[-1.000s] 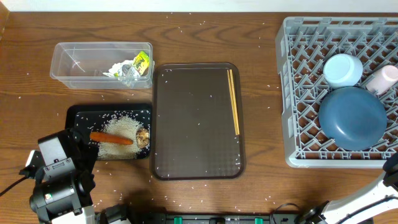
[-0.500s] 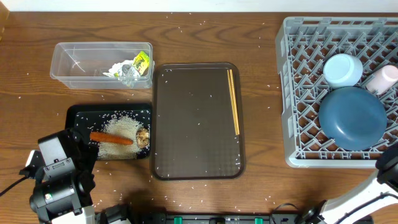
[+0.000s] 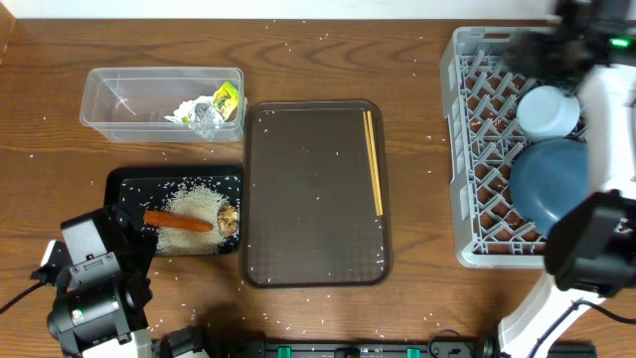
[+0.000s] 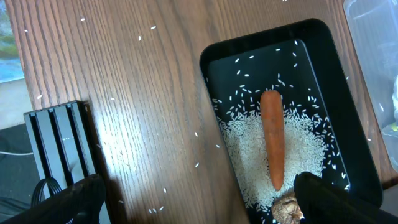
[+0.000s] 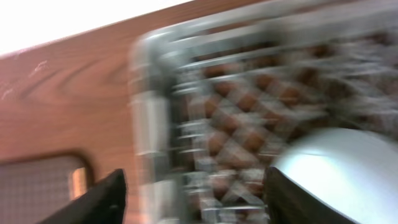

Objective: Sort waste into correct bins and load items into the dishwasher rack
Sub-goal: 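Move the right gripper to the wooden chopsticks on the tray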

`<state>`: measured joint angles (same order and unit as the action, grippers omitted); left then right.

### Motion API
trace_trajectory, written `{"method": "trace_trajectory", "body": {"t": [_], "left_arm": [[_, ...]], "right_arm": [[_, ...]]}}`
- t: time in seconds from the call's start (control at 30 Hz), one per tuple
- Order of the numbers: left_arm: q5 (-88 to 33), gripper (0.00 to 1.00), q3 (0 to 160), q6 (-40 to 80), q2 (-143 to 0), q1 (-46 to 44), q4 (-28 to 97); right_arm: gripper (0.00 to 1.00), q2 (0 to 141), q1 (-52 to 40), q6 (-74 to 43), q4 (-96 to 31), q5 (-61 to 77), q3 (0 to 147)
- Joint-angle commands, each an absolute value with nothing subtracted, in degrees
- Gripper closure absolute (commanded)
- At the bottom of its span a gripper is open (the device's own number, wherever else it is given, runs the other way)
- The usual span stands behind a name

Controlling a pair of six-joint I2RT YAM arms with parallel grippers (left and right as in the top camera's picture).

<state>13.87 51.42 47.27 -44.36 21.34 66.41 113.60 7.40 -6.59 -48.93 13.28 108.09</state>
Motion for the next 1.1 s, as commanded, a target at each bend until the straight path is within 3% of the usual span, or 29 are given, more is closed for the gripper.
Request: {"method": "trace_trajectory", "body": {"t": [0.0, 0.1, 0.27, 0.5, 0.63, 0.73, 1.07], "left_arm": [[14.37, 0.02, 52.29, 46.52, -44.42, 21.63, 66.61], [14.35, 0.02, 52.29, 46.52, -44.42, 21.63, 66.61], [14.37, 0.02, 52.29, 46.52, -44.42, 21.63, 66.61], [14.37, 0.02, 52.29, 46.52, -44.42, 21.63, 66.61], [14.37, 0.02, 52.29, 46.52, -44.42, 21.63, 66.61], [14.35, 0.02, 52.29, 46.52, -44.42, 21.63, 66.61], [14.35, 0.02, 52.29, 46.52, -44.42, 21.63, 66.61]], "right_arm": [[0.41, 112.64, -0.27, -6.35, -49.82, 11.75, 107.55], [0.43, 112.64, -7.53, -6.37, -50.48, 11.79, 106.87], [0.54, 112.64, -17.34, -8.95, -50.52, 7.46, 103.81], [0.55, 112.64, -27.33, -18.9, -44.23, 0.8, 94.35], [0.55, 112.64, -29.71, -21.65, -38.94, -1.21, 89.38], [0.47, 112.64, -30.04, -23.49, -35.99, -4.36, 86.15], [0.46, 112.64, -29.43, -23.97, -28.86, -4.43, 79.88]]}}
